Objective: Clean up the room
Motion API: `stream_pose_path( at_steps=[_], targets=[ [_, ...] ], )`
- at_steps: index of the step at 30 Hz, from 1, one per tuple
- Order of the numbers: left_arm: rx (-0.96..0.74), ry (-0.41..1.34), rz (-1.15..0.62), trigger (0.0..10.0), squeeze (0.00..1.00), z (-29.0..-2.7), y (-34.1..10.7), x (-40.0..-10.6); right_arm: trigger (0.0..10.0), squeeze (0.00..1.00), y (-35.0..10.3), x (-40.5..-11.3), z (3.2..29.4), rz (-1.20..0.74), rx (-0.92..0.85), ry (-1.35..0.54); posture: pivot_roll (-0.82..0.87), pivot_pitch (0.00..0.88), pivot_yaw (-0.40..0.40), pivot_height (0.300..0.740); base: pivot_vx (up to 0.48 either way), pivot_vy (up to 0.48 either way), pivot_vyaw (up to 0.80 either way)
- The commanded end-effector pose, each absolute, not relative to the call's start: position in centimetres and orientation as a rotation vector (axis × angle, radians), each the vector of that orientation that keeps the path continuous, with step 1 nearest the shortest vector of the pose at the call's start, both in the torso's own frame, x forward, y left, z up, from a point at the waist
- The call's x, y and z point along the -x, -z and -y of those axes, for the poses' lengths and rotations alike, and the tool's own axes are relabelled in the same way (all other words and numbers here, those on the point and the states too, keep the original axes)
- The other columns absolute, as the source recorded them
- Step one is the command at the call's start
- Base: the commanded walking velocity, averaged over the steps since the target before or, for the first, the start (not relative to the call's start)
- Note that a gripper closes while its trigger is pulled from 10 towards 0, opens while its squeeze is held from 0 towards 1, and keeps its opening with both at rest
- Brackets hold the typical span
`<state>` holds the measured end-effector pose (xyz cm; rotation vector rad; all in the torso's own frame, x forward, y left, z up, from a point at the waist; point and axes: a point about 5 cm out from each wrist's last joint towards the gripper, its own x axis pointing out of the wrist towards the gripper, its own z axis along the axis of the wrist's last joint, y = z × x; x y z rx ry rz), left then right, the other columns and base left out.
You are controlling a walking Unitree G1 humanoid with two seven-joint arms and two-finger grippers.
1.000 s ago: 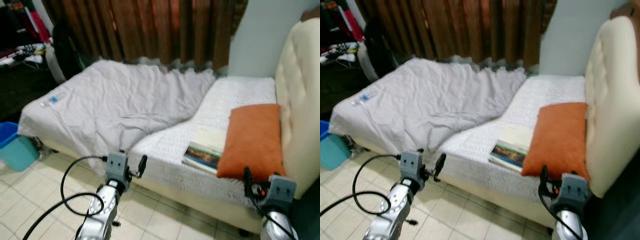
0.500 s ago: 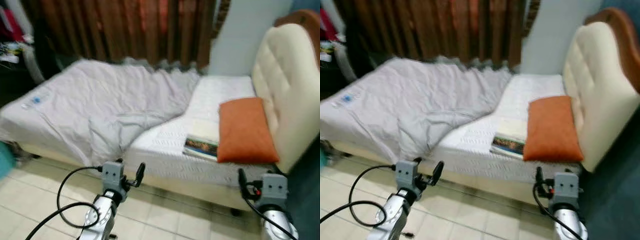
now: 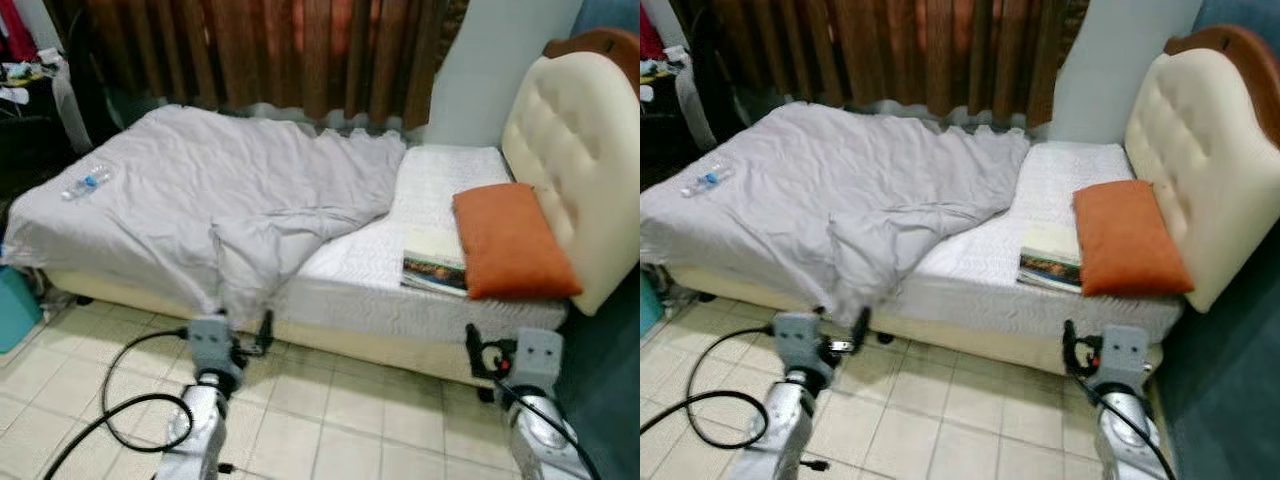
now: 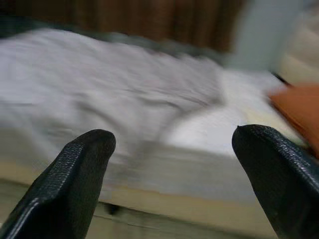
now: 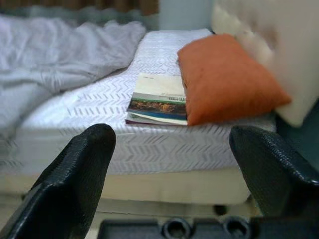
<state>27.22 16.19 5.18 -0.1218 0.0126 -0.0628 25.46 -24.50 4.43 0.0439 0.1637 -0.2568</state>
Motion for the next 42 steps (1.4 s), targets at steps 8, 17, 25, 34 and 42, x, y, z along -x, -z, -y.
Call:
stream_pose_path(
  at_steps=[8, 17, 25, 34, 42],
  targets=[
    [0.080, 0.057, -0.041, 10.0, 0.00, -17.7, -4.3, -26.6, 10.0, 0.00, -4.5, -27.0, 22.6, -0.119, -0.050, 0.164, -0.02, 0.009, -0.053, 0.740, 0.000, 0.480, 0.00],
    [0.044, 0.105, -0.043, 10.0, 0.00, -17.5, -4.8, -27.2, 10.0, 0.00, -4.5, -27.8, 21.5, -0.121, -0.034, 0.098, -0.01, 0.015, -0.047, 0.740, 0.000, 0.480, -0.62],
    [0.053, 0.114, -0.051, 10.0, 0.00, -17.1, -4.7, -27.1, 10.0, 0.00, -4.5, -28.2, 21.2, -0.128, -0.035, 0.085, -0.02, 0.022, -0.042, 0.740, 0.000, 0.480, -0.80],
    [-0.023, 0.102, -0.062, 10.0, 0.00, -16.8, -4.8, -27.4, 10.0, 0.00, -4.5, -28.6, 20.6, -0.125, -0.037, 0.043, -0.02, 0.025, -0.032, 0.740, 0.073, 0.190, -0.09],
    [-0.049, 0.116, -0.073, 10.0, 0.00, -16.5, -4.7, -27.7, 10.0, 0.00, -4.4, -28.5, 20.6, -0.128, -0.030, 0.039, -0.03, 0.020, -0.028, 0.740, 0.398, 0.267, 0.00]
  ],
)
